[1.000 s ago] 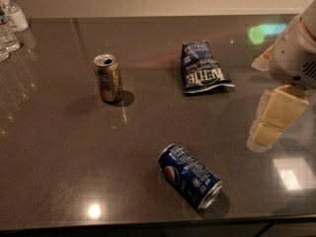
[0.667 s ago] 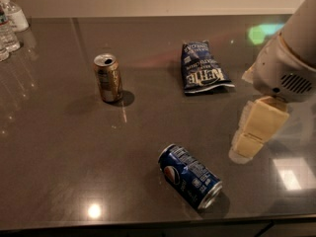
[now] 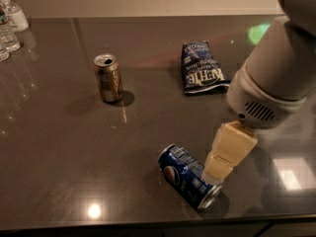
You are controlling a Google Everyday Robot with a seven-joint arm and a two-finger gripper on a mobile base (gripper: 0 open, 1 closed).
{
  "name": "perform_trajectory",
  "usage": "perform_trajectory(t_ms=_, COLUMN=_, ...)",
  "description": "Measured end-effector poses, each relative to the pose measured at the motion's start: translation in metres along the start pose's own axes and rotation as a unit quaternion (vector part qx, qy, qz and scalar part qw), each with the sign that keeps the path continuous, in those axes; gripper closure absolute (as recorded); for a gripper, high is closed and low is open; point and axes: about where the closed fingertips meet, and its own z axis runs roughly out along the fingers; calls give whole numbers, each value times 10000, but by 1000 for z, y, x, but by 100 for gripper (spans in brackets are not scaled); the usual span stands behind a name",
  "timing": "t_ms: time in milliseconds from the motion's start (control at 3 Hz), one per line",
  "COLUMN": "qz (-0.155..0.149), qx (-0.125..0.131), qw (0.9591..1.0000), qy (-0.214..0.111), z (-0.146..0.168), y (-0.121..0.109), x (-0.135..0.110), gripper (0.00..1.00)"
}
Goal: Pick pepsi can
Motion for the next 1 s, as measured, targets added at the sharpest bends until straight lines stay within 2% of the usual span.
perform_trajectory(t_ms=667, qz=7, qx=174, qw=9989, qy=434, z=31, y=24, x=-6, gripper=0)
perform_trajectory(t_ms=1000, qz=-58, qx=2, qw=9984, qy=561, z=47, y=38, x=-8, gripper=0)
